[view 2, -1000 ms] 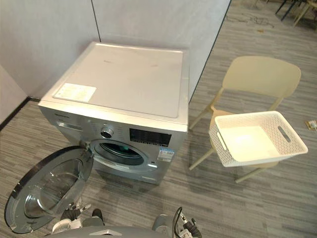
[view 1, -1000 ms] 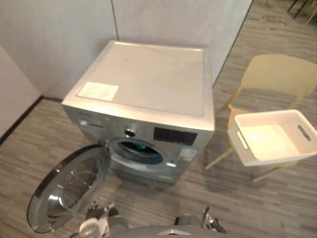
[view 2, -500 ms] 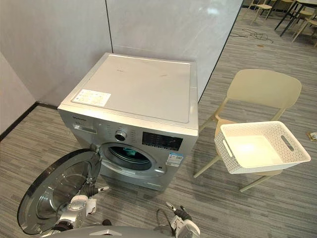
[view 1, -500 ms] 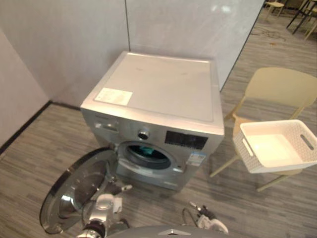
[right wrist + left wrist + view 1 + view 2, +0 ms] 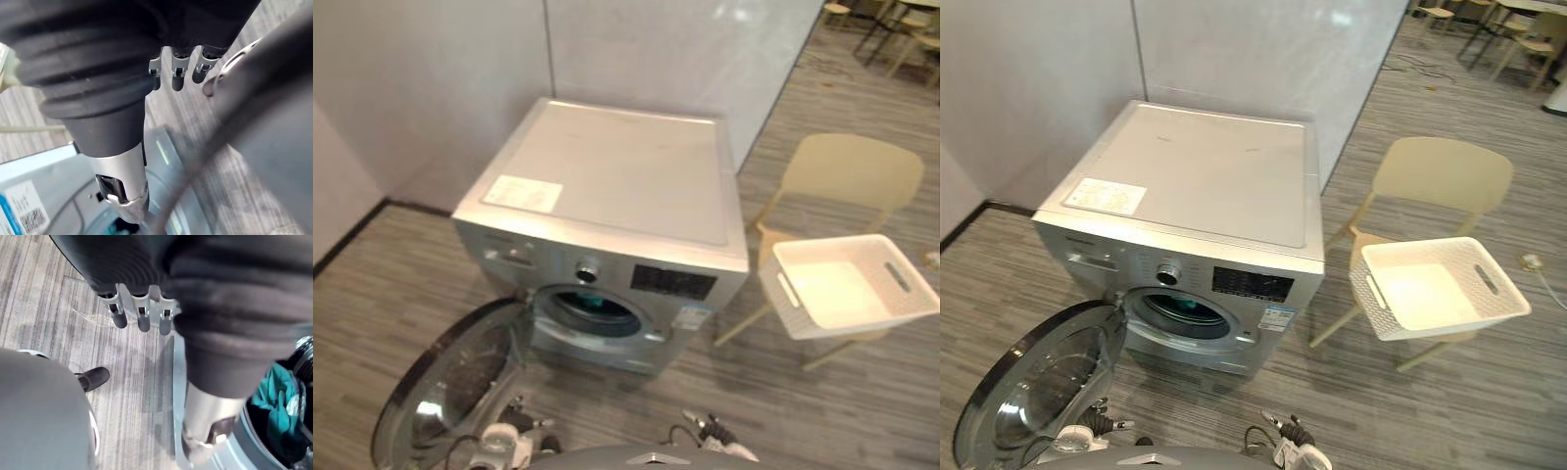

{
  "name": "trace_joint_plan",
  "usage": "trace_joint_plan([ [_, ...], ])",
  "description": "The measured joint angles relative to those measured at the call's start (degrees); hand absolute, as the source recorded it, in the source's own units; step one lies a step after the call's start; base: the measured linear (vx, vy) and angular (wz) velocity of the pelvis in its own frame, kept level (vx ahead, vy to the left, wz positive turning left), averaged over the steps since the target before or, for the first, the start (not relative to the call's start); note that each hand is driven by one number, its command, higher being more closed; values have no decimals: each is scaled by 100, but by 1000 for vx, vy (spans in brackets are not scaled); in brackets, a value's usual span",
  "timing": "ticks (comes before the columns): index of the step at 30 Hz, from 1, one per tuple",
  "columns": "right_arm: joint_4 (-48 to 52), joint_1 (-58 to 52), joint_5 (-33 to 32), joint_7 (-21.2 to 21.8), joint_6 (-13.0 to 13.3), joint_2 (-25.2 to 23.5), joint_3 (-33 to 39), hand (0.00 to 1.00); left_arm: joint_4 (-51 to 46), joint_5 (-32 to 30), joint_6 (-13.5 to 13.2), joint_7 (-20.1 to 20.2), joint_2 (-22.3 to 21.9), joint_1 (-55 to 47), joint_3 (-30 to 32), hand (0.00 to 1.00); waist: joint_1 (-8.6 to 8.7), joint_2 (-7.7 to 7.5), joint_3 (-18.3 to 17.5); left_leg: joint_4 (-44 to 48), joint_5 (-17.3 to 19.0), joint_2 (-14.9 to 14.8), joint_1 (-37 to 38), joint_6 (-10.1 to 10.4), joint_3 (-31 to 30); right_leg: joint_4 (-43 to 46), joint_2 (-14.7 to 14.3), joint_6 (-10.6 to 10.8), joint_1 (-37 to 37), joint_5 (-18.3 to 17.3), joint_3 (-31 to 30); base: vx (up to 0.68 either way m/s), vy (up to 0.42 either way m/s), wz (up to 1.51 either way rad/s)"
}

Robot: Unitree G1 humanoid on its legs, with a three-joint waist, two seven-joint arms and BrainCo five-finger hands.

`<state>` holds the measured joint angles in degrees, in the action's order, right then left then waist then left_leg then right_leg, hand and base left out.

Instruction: Pick up the laundry basket with both hands and put the clothes into the washing machine.

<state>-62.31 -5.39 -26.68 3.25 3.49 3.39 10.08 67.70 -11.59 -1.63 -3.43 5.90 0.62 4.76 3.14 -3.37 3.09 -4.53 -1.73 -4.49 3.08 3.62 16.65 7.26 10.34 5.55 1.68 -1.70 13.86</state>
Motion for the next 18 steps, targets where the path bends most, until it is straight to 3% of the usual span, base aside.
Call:
trace_joint_plan([
  [1,-13,-21,14,-6,-2,15,17,0,94,17,36,-3,8,42,105,0,17,5,4,0,30,-64,6,-36,92,16,-62,-179,70,119,97,100,-13,-56],
  [4,-5,-170,15,-15,-20,68,53,0,97,44,57,-12,19,38,204,0,27,62,39,1,34,-139,26,-96,397,59,1,-348,220,197,108,77,28,-51],
  [6,26,-293,13,-19,-123,82,231,0,78,184,57,-21,33,-1,199,0,26,52,52,3,51,-137,209,-133,575,1149,405,-461,379,-374,370,93,25,-24],
  [8,74,-353,9,-27,-108,51,246,0,40,246,51,-56,138,-98,193,0,21,41,38,55,104,-209,330,-53,635,1540,673,-391,301,-451,314,102,-12,-16],
  [9,75,-335,4,-26,-124,28,220,0,37,256,49,-116,216,-130,193,0,-19,-46,-1,263,190,-243,260,30,689,1529,745,-311,295,-402,85,90,-154,-37],
  [10,76,-337,-6,-24,-123,-36,172,0,33,312,49,-138,333,-174,204,0,-81,-184,-77,549,323,-303,153,153,756,1280,752,93,263,-193,-257,60,-222,-42],
  [11,79,-324,-19,-22,-119,-84,134,0,36,357,50,-138,389,-211,240,0,-106,-242,-107,674,372,-347,112,222,784,1105,715,427,202,-282,-366,55,-326,-60],
  [12,110,-269,-52,-11,-119,-72,40,0,38,377,50,-135,430,-288,354,0,-196,-266,-132,843,436,-488,82,336,882,761,568,611,69,-489,-378,49,-360,-72],
  [13,117,-162,-46,-10,-115,-31,-114,0,43,419,49,-134,404,-344,528,0,-279,-247,-128,972,457,-680,89,441,997,455,369,575,-79,-646,-383,38,-409,-67],
  [16,220,-120,-43,-9,-101,199,-325,0,35,533,3,-125,122,-506,865,0,-302,173,-79,1218,335,-1359,78,689,974,211,-288,267,-275,-556,-363,-18,-310,-23],
  [18,298,-191,-44,-9,-69,217,-345,0,10,705,-65,-122,45,-590,1094,0,-304,265,-121,1479,146,-1629,-72,669,822,-10,-533,97,-399,-511,-280,-34,-236,5],
])
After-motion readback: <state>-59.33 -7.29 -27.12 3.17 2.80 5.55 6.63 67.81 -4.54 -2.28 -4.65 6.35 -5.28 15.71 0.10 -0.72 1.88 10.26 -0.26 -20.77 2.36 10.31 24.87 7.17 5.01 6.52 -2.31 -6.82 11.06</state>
